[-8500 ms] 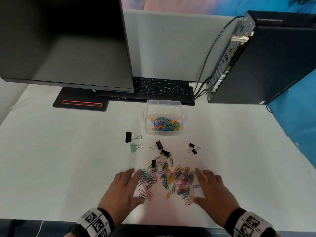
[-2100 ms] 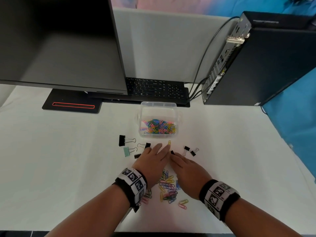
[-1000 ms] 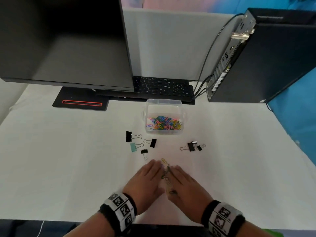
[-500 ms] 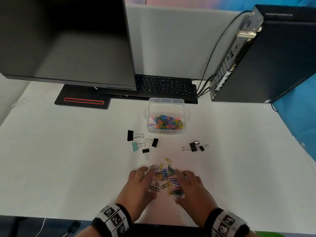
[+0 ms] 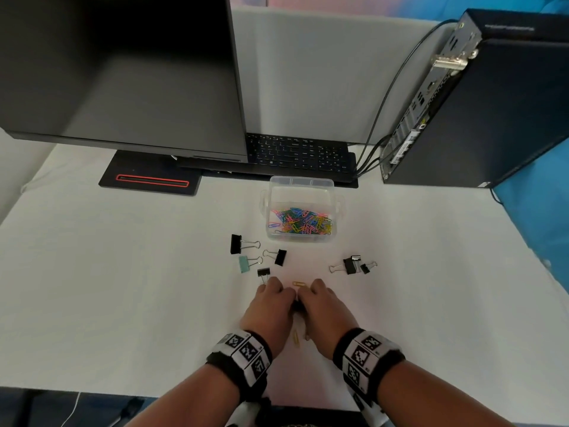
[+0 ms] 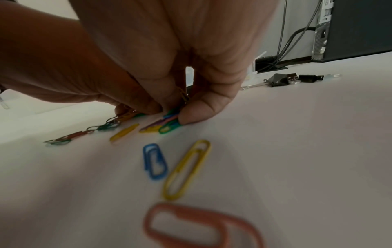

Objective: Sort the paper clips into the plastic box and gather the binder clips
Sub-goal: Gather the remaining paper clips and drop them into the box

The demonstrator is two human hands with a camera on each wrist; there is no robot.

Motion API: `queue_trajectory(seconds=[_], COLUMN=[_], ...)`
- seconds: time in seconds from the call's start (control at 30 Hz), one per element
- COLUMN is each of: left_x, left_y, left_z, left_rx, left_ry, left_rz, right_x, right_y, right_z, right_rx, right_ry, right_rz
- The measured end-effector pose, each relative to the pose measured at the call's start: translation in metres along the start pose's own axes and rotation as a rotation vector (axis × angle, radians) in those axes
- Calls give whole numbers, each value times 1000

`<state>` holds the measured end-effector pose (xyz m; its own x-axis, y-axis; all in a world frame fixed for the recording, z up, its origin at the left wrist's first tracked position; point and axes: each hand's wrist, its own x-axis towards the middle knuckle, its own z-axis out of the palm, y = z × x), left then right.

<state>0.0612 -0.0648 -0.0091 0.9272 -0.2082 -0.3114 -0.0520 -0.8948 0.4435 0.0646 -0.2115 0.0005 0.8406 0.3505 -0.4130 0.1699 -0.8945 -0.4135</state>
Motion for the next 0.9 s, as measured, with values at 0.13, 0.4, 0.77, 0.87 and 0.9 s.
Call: queue_trajectory(seconds=[0.13, 0.4, 0.77, 0.87, 0.9], left_x=[4, 16, 33, 64, 76], left_y=[6, 6, -4, 1, 3], left_z=[-11, -24, -87, -116, -125], left_rx=[55, 35, -581, -655, -661], left_ry=[-92, -204, -368, -225, -175], left_rz=[-18, -75, -165, -181, -192], right_x=[2, 5, 24, 51, 62], right_y=[4, 13, 32, 32, 31], right_z=[-1, -12, -76, -112, -124], right_rx=[-3, 118, 547, 530, 494], right_ry=[-3, -26, -260, -149, -109], right_rz=[-4, -2, 118, 103, 98])
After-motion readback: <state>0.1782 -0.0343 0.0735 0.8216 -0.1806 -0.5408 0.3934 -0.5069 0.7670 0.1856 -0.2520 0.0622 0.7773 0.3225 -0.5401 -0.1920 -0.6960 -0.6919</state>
